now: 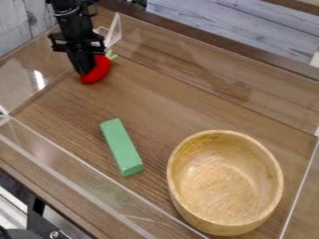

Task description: Move the red object to the left side of the table

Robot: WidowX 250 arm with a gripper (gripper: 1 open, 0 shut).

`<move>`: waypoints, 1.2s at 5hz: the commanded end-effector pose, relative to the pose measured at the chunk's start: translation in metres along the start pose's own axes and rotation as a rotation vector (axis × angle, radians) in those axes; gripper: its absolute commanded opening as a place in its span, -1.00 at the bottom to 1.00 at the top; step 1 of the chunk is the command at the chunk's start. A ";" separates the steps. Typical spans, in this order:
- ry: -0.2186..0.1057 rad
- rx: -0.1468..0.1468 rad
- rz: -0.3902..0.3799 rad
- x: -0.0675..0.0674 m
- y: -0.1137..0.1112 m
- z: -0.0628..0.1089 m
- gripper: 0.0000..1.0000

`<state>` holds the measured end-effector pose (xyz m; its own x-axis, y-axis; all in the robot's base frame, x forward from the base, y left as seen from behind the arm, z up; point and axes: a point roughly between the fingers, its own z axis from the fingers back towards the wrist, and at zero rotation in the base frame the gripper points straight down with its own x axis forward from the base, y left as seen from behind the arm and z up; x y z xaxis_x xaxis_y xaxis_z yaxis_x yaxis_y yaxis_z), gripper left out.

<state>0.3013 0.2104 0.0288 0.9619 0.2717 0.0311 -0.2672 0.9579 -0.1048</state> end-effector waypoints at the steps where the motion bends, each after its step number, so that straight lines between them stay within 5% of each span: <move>1: 0.008 0.014 -0.004 -0.007 0.006 -0.005 -1.00; 4: 0.055 0.014 -0.012 -0.011 0.006 -0.018 -1.00; 6: 0.097 0.012 -0.124 -0.023 0.005 -0.021 -1.00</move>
<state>0.2909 0.2110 0.0198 0.9864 0.1641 -0.0044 -0.1639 0.9828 -0.0853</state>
